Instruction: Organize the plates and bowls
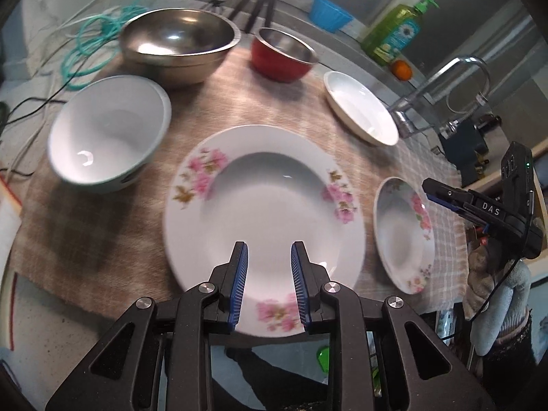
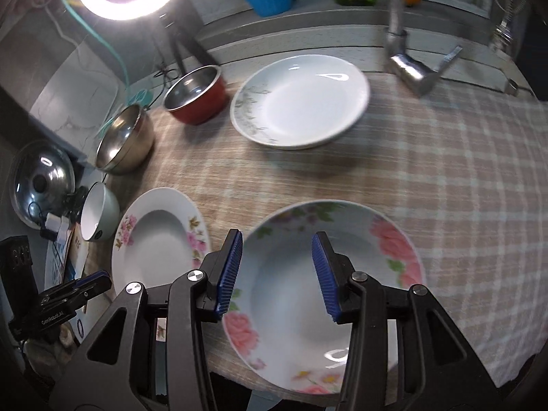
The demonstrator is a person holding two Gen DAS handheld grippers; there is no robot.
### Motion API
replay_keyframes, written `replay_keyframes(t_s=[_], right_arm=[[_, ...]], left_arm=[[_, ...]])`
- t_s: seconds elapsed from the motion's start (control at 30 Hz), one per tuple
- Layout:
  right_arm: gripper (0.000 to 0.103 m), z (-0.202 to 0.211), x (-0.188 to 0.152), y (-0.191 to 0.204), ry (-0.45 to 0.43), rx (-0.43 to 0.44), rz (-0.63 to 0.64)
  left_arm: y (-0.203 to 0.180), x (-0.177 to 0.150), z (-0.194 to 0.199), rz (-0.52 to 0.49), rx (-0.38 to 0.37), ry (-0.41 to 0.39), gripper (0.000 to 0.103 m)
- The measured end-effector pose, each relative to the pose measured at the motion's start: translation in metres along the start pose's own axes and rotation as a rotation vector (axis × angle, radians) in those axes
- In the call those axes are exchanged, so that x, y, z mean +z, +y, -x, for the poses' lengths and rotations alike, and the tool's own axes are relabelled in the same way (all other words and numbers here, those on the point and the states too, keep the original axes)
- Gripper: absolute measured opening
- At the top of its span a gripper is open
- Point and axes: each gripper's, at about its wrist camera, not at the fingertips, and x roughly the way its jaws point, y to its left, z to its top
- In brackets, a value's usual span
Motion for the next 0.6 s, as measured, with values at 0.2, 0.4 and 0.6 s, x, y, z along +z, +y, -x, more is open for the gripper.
replay_keyframes(t_s=[0.2, 0.4, 0.6], right_arm=[[0.044, 0.014, -0.011, -0.042, -0.015, -0.049, -0.056], [0.042, 0.019, -0.023, -0.073, -0.003, -0.072, -0.076], [0.028, 0.012, -0.032, -0.095, 0.032, -0.034, -0.108]], left_arm=[[-0.044, 0.004, -0.024, -0.095, -0.064, 0.039, 0.024], [-0.078, -0.001, -0.053, -0.141, -0.138, 0.113, 0.024], [-0.098, 0.000, -0.070, -0.157, -0.163, 0.131, 0.024]])
